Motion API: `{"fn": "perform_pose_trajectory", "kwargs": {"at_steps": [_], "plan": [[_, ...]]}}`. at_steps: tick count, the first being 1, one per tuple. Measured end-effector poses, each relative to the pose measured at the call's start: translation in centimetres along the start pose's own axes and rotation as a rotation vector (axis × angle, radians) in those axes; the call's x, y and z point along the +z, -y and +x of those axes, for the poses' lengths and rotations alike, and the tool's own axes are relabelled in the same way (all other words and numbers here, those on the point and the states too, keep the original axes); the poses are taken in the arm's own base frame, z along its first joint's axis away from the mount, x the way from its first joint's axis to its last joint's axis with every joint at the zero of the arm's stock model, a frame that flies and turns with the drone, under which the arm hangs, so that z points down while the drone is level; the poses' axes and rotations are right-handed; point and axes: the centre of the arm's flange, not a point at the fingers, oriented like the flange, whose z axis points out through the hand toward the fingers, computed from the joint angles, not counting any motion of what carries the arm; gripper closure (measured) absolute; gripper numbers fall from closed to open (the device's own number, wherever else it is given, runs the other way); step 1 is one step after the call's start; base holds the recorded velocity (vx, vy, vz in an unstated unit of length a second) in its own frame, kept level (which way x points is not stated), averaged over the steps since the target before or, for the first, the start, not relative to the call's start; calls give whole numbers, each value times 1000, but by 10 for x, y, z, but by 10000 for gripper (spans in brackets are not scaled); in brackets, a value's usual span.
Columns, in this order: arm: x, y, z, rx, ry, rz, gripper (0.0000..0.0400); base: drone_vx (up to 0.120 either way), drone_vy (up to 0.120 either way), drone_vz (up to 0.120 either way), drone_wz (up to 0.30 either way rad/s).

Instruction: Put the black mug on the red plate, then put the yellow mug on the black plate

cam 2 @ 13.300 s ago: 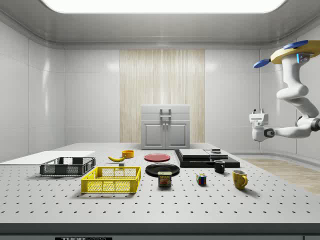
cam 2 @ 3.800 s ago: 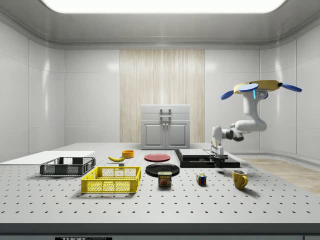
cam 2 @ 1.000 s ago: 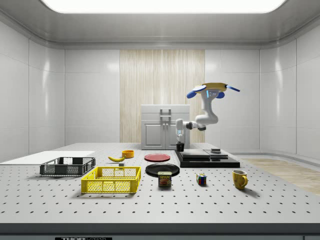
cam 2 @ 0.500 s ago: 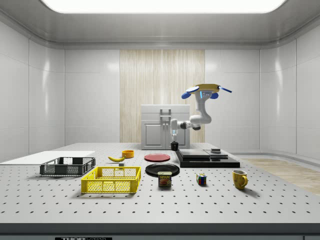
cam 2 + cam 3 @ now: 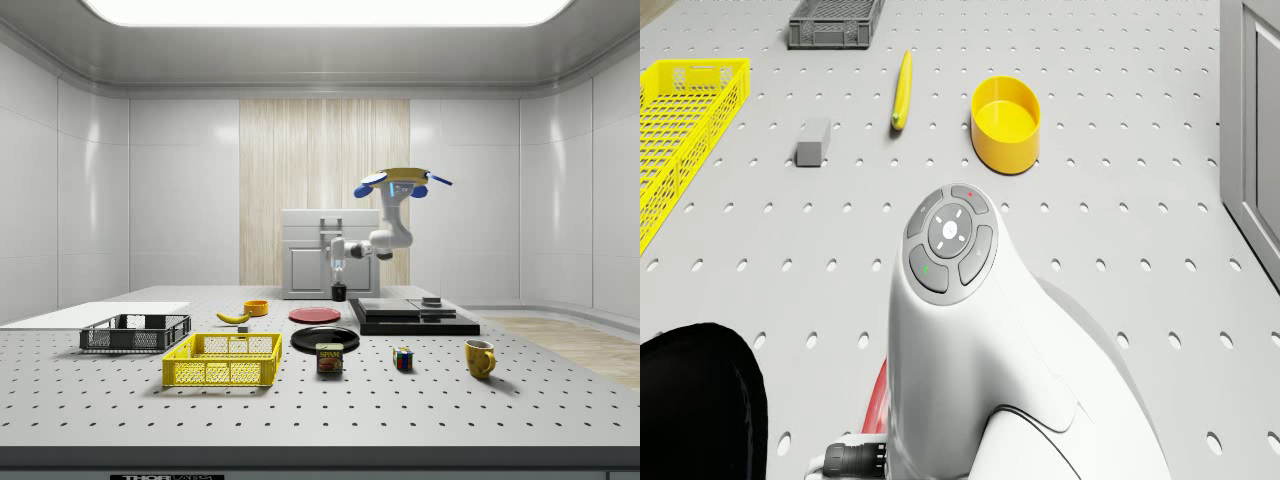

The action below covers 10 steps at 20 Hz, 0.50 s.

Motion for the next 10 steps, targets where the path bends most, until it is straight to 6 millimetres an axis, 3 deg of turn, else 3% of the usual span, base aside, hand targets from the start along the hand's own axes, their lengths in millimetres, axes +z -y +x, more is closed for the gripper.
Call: {"fn": "perform_pose_trajectory", "kwargs": {"at_steps": [2,6,10], "plan": [[0,0,0,0,0,0,290,120,0,0,0],[0,0,0,0,0,0,290,120,0,-110,0],[0,0,0,0,0,0,290,120,0,0,0]]}}
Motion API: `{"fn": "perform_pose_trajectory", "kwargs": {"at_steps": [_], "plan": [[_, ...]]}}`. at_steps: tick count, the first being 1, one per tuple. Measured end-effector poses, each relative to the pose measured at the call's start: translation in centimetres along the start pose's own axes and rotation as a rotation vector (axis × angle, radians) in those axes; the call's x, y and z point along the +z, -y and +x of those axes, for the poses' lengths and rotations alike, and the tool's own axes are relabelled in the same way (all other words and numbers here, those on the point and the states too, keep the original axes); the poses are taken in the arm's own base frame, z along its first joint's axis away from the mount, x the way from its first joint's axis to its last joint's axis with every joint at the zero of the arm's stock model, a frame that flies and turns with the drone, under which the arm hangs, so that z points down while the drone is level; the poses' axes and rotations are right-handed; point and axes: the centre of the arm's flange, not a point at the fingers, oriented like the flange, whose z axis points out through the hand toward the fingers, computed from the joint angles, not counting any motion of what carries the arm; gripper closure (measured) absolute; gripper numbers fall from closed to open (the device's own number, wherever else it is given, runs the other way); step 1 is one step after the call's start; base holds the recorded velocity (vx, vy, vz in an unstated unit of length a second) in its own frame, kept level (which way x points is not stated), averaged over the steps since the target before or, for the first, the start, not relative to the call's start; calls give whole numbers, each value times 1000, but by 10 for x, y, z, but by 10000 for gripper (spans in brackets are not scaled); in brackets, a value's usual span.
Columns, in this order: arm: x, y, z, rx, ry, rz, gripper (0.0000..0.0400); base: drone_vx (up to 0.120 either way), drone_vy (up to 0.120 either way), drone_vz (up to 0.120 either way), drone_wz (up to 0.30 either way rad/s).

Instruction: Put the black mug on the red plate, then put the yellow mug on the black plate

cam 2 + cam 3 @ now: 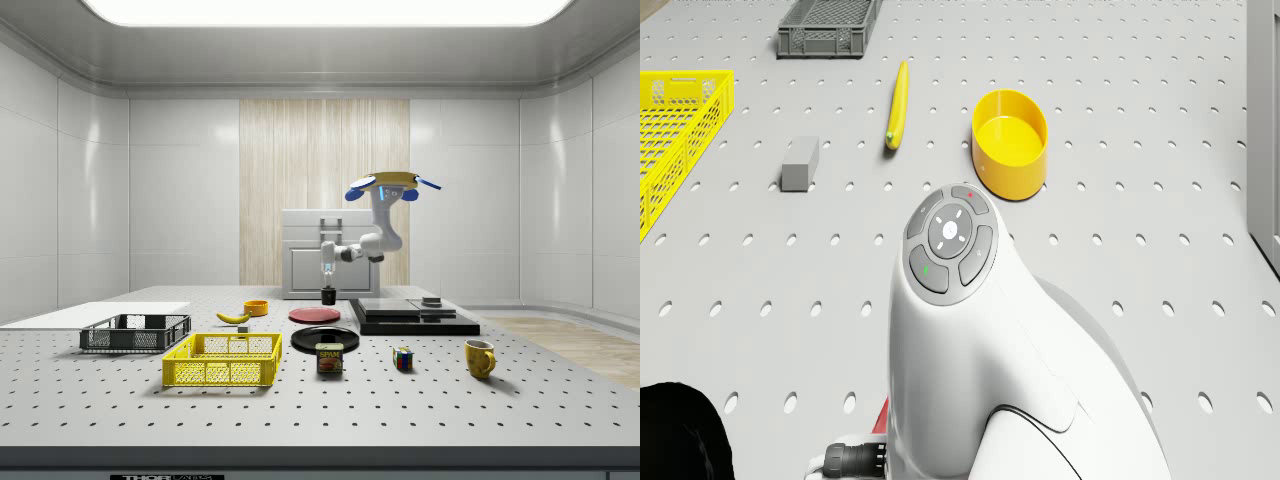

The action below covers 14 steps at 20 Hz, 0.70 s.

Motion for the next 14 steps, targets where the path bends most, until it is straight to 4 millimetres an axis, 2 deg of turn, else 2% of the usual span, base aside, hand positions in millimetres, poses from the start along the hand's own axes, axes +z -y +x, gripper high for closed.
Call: {"fn": "perform_pose_trajectory", "kwargs": {"at_steps": [9,14], "plan": [[0,0,0,0,0,0,290,120,0,0,0],[0,-7,7,0,0,0,290,8,0,0,0]]}}
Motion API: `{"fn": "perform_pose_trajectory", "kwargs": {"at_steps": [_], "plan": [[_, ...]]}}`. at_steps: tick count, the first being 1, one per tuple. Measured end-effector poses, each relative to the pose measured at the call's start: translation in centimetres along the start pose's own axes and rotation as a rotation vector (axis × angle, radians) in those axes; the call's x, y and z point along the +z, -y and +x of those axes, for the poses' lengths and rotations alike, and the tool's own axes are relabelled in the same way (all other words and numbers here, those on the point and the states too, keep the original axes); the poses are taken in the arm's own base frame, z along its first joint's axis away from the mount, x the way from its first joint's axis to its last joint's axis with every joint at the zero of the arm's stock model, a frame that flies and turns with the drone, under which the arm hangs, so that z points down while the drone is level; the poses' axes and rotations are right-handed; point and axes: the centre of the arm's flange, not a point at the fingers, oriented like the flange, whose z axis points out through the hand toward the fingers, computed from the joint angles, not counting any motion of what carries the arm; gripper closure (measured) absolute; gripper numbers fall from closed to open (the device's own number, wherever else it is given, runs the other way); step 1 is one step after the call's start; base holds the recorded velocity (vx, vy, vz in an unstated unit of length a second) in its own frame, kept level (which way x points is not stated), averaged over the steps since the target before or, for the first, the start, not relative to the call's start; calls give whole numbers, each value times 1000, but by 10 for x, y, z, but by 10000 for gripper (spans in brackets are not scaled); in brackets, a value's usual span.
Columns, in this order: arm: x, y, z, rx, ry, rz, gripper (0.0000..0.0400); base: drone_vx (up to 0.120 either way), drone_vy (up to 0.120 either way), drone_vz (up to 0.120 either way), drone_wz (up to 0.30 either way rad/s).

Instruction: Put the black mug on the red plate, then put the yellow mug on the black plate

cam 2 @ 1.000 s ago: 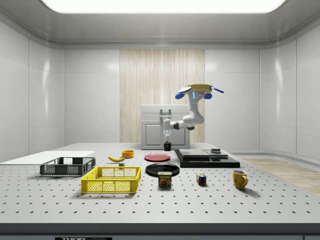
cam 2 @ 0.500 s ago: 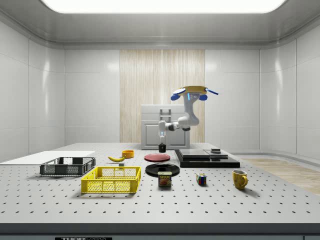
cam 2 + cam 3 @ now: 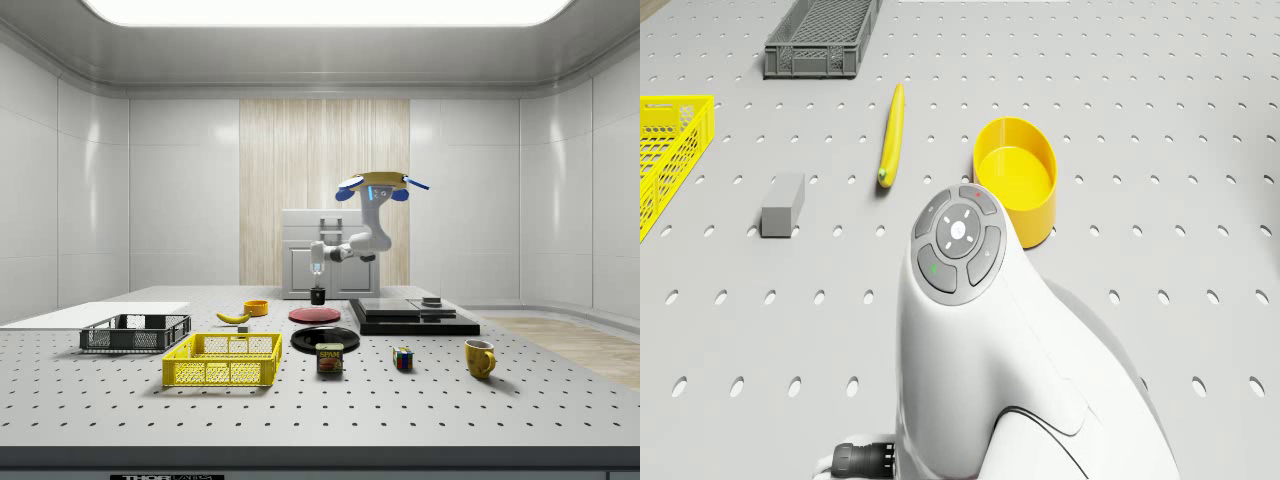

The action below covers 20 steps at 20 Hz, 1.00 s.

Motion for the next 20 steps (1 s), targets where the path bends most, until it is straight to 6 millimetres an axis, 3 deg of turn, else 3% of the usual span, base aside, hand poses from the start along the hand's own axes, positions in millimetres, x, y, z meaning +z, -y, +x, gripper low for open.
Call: {"fn": "perform_pose_trajectory", "kwargs": {"at_steps": [7,20], "plan": [[3,-20,20,0,0,0,290,0,0,0,0],[40,-43,43,0,0,0,290,0,0,0,0]]}}
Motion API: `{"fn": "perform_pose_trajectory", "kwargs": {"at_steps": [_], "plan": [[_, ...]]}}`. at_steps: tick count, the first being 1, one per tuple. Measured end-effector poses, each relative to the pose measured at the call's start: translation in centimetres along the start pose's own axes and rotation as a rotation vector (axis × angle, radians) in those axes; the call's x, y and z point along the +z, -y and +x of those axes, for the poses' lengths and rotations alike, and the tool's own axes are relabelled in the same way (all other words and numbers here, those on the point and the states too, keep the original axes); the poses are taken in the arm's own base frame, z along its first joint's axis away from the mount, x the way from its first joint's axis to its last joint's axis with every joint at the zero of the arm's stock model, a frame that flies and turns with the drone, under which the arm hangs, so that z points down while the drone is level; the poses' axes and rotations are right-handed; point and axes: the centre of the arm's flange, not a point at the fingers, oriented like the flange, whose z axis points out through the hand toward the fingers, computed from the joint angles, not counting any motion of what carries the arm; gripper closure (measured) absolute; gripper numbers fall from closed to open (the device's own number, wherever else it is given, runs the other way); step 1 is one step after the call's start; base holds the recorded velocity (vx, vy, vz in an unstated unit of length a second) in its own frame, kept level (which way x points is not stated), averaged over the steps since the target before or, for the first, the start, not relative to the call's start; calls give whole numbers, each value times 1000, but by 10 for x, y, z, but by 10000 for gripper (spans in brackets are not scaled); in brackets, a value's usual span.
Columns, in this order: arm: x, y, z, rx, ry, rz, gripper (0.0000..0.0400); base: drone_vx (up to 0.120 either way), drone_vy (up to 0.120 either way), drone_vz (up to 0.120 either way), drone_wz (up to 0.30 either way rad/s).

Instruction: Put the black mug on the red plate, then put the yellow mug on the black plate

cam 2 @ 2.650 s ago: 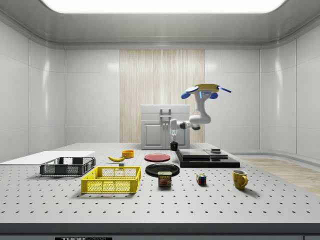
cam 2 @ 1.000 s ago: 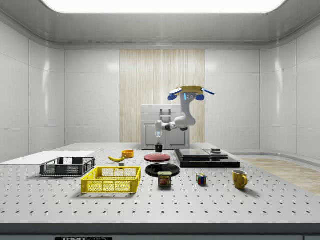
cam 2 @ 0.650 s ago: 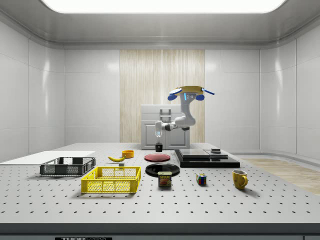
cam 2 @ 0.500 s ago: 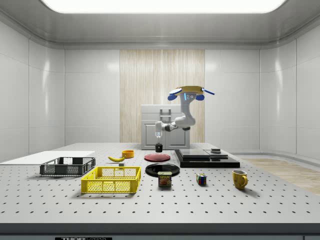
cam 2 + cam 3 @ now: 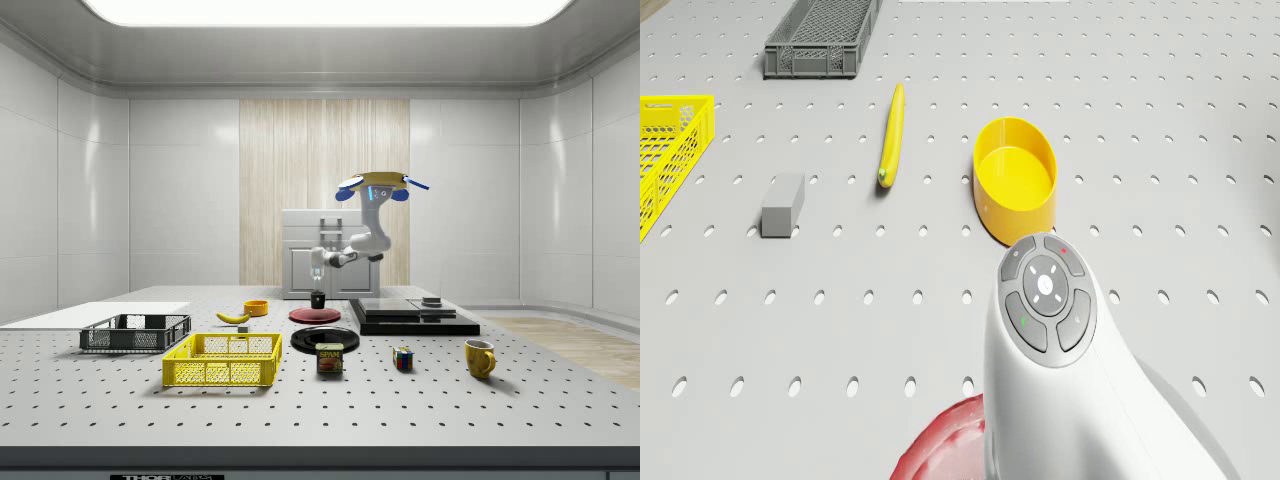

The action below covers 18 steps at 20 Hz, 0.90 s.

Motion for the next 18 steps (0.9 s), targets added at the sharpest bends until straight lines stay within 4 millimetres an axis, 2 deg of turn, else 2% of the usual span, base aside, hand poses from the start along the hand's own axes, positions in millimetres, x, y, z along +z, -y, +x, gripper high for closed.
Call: {"fn": "perform_pose_trajectory", "kwargs": {"at_steps": [8,9,11,13,15,18], "plan": [[17,-7,8,0,0,0,290,0,0,0,0],[20,-8,8,0,0,0,267,0,0,0,0],[24,-8,8,0,0,0,162,0,0,0,0],[26,-9,9,0,0,0,98,0,0,0,0],[24,-9,9,0,0,0,60,0,0,0,0],[16,-9,9,0,0,0,28,0,0,0,0]]}}
